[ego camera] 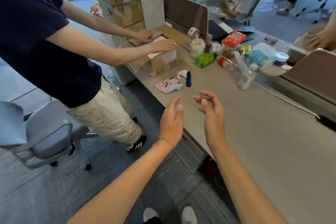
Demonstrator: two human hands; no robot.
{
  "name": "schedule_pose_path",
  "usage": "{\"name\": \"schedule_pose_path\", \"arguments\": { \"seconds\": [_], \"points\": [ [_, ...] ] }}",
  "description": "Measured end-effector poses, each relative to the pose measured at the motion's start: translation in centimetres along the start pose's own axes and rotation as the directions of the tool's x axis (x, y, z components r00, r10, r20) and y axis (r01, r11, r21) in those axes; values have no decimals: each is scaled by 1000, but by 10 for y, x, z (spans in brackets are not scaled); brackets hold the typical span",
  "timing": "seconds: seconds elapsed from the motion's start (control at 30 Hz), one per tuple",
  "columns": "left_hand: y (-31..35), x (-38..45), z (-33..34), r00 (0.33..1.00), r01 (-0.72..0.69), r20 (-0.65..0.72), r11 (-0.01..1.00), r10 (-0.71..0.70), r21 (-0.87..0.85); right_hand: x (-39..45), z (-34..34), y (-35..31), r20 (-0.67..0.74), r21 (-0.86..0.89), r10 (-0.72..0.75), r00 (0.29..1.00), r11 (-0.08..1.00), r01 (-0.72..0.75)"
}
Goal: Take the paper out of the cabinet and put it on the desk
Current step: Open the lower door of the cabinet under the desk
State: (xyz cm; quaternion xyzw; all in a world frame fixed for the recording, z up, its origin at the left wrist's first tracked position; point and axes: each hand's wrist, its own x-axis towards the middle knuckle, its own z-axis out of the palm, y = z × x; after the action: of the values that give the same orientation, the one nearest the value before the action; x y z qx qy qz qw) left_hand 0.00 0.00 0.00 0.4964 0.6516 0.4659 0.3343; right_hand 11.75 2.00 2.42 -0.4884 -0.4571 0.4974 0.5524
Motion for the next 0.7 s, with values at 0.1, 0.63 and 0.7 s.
{"name": "schedule_pose_path", "arguments": {
  "seconds": [0.1,0.63,0.7],
  "points": [
    [-15,2,-11,999,33,8,999,-34,10,-6,11,11,-21,-33,37,999,999,-37],
    [-117,2,-110,916,-45,402,998,22,49,-97,116,99,-436,14,108,893,993,-113],
    [-128,-5,-113,902,-31,431,999,11,40,-114,118,106,-484,21,121,867,992,-127]
  ]
}}
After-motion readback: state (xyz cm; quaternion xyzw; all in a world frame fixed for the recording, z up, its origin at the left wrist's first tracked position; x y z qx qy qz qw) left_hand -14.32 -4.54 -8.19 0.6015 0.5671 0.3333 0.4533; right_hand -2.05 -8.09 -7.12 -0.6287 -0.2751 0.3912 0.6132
